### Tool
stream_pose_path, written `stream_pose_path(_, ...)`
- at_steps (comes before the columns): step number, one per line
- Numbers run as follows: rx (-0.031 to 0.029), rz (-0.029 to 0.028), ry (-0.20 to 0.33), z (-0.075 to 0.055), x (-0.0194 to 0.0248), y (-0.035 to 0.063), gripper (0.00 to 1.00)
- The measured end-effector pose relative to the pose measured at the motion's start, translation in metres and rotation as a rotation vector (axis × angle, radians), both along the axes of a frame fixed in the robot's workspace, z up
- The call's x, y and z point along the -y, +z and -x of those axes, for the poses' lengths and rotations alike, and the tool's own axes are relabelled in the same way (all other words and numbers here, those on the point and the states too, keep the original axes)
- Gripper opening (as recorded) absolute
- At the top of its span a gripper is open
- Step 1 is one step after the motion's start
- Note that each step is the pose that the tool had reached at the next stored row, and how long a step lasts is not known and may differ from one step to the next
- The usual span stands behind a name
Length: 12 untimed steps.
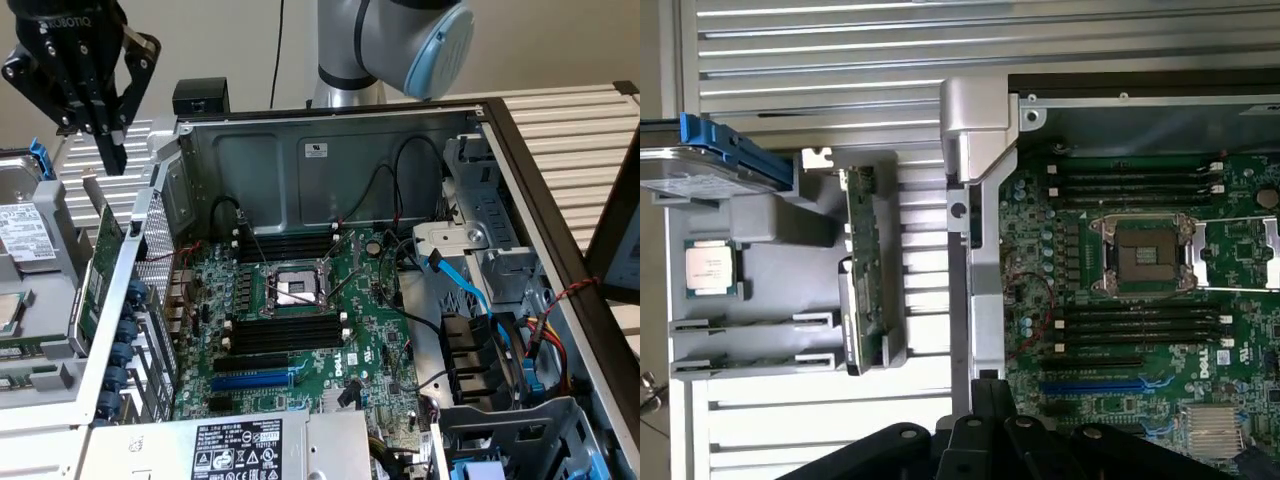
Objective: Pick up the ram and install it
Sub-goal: 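Reach for the ram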
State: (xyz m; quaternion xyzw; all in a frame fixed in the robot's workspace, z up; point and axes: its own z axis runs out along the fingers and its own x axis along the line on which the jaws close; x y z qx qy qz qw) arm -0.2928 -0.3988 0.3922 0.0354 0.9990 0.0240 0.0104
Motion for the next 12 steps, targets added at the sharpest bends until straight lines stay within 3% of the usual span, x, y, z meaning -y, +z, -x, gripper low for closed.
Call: stream_pose_path(12, -0.0024, -0.0001, 0.0, 0.031, 0.0, -0.0009, 0.11)
